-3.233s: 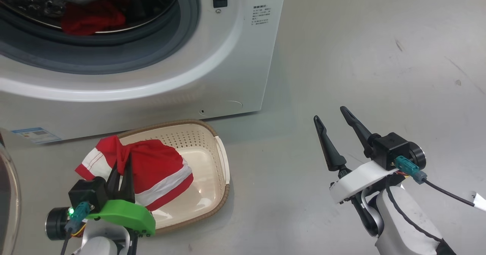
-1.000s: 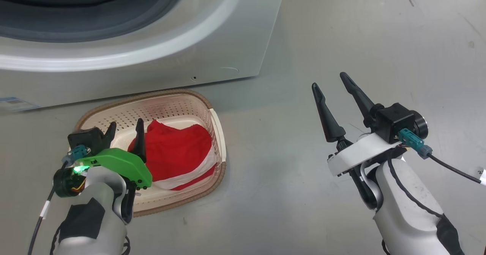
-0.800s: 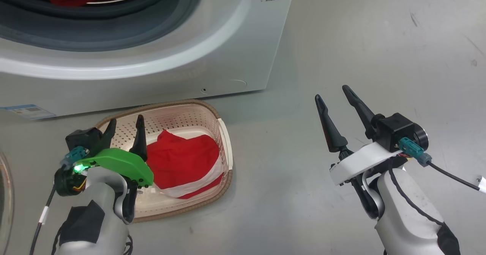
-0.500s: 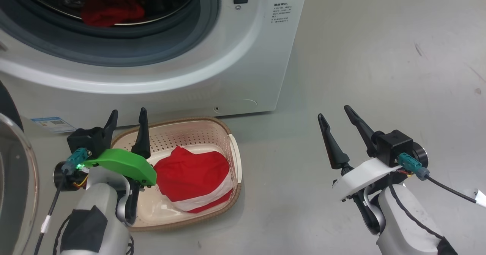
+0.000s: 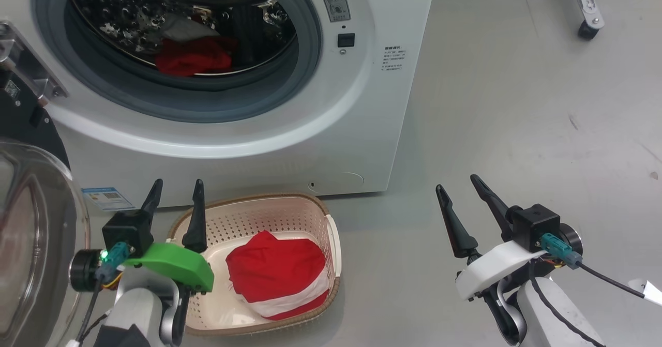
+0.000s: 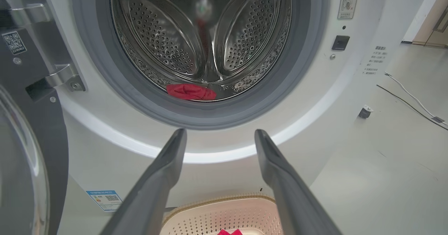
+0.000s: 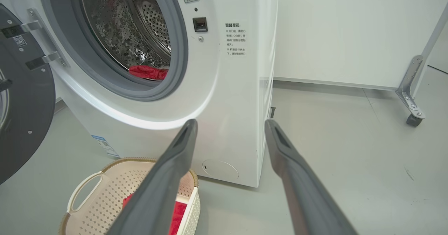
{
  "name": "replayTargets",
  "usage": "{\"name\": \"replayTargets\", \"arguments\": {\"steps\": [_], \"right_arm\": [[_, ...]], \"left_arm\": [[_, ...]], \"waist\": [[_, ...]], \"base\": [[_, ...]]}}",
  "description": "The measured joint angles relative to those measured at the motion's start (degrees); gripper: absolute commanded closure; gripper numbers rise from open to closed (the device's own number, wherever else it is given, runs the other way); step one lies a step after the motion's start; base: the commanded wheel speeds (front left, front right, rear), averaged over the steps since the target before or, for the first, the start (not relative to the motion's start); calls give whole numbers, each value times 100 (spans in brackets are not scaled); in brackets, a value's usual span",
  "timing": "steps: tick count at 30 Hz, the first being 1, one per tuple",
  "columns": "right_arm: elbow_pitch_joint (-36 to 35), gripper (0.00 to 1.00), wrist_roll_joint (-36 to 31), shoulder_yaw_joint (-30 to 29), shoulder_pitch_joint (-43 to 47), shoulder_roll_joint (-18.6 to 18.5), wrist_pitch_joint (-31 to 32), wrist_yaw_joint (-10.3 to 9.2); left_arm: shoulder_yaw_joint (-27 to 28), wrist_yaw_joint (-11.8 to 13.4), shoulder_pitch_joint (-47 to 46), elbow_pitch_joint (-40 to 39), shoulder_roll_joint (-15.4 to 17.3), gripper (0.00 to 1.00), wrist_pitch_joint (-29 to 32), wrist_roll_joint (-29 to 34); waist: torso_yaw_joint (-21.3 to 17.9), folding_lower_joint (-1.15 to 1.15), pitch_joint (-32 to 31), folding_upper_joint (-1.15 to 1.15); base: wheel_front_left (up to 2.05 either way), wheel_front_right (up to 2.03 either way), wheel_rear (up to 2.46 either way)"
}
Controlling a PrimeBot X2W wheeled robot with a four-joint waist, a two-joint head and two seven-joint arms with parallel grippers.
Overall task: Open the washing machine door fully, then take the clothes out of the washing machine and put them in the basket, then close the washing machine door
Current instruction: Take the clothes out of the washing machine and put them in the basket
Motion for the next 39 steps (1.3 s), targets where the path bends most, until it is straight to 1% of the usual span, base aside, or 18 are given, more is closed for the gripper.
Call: {"name": "replayTargets", "arguments": {"steps": [10,15,17,20,24,39], "right_arm": [[40,0,52,-20,321,2,0,-14],[45,0,145,-7,440,7,0,-16],[46,0,171,11,492,7,0,-59],[47,0,202,30,574,10,0,-65],[35,0,207,38,592,14,0,-104],[-16,0,207,60,681,19,0,-109]], "left_arm": [[16,164,754,-400,11,0,0,79],[75,203,1120,-519,27,0,0,79],[81,220,1250,-556,34,0,0,79],[82,244,1417,-658,36,0,0,79],[77,252,1568,-758,36,0,0,79],[14,302,1890,-1133,38,0,0,86]], "waist": [[60,0,-416,0],[47,0,-603,0],[33,0,-673,0],[9,0,-768,0],[-22,0,-843,0],[-21,0,-926,0]], "base": [[0,0,0],[0,0,0],[0,0,0],[0,0,0],[0,0,0],[0,0,0]]}}
